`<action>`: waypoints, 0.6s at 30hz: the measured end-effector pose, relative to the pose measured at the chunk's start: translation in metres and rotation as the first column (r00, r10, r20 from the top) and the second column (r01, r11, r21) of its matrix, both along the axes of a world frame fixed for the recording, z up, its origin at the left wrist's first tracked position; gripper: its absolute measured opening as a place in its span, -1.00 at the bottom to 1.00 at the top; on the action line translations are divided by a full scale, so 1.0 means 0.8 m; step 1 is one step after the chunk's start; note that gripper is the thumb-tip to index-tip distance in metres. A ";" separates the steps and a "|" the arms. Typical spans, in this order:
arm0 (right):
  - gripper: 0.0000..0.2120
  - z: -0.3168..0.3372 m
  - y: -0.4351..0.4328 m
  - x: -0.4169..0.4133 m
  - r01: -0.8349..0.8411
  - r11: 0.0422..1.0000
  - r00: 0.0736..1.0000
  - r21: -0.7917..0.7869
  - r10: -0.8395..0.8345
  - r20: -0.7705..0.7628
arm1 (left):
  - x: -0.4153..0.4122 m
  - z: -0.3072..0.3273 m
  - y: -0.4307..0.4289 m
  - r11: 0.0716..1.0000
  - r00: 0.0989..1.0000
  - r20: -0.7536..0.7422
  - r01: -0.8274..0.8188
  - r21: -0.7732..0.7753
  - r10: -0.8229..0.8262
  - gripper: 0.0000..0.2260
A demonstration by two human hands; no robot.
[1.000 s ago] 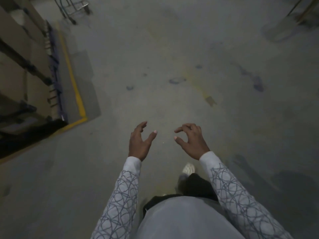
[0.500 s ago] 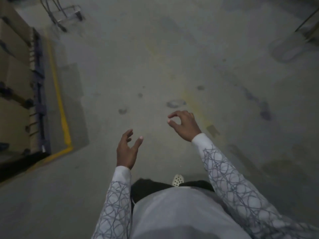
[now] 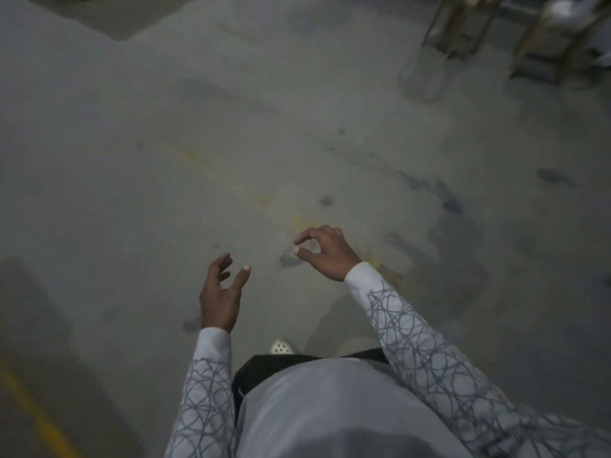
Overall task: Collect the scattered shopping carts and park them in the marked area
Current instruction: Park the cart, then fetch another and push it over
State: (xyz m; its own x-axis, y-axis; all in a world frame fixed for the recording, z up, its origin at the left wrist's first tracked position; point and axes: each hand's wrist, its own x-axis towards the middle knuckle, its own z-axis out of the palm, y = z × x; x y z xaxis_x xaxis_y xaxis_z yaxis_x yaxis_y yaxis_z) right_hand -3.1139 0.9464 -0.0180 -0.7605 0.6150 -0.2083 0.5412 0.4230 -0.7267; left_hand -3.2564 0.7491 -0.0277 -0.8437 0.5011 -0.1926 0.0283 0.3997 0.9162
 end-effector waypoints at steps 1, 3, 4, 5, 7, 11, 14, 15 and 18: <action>-0.69 0.006 0.010 -0.021 0.041 0.999 0.999 0.002 -0.041 -0.017 | -0.033 0.009 0.023 0.998 0.998 -0.021 0.061 -0.005 -0.062 -0.56; -0.70 0.016 0.028 -0.051 0.110 0.994 0.994 -0.013 -0.110 -0.020 | -0.091 0.024 0.070 0.984 0.983 -0.059 0.175 -0.015 -0.176 -0.56; -0.72 0.019 0.038 -0.062 0.141 0.990 0.990 -0.019 -0.141 -0.014 | -0.115 0.028 0.092 0.975 0.973 -0.068 0.222 -0.022 -0.223 -0.56; -0.73 0.020 0.047 -0.071 0.168 0.986 0.986 -0.021 -0.168 -0.001 | -0.137 0.032 0.113 0.964 0.961 -0.077 0.263 -0.023 -0.264 -0.56; -0.68 0.018 0.072 -0.087 0.234 0.972 0.972 -0.027 -0.233 0.021 | -0.173 0.034 0.156 0.945 0.942 -0.082 0.326 -0.015 -0.326 -0.56; -0.80 0.016 0.137 -0.128 0.360 0.932 0.933 -0.035 -0.360 0.014 | -0.220 0.022 0.244 0.901 0.901 -0.030 0.433 0.000 -0.433 -0.58; -0.81 0.019 0.186 -0.173 0.421 0.907 0.907 -0.009 -0.421 -0.018 | -0.256 0.006 0.307 0.868 0.868 0.018 0.496 -0.001 -0.496 -0.58; -0.81 0.016 0.206 -0.193 0.428 0.904 0.903 -0.018 -0.428 -0.026 | -0.270 0.003 0.326 0.857 0.857 0.024 0.515 -0.003 -0.515 -0.57; -0.79 0.006 0.281 -0.278 0.405 0.912 0.912 -0.062 -0.408 -0.039 | -0.335 0.001 0.370 0.843 0.843 0.004 0.538 -0.022 -0.538 -0.55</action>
State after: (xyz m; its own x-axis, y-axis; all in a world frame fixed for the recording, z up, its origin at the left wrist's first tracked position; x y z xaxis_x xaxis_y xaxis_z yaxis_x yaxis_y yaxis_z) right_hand -3.3361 1.1711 -0.0136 -0.4574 0.8626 -0.2162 0.6206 0.1354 -0.7724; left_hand -3.5242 1.0448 -0.0268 -0.4432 0.8722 -0.2068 0.2470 0.3406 0.9072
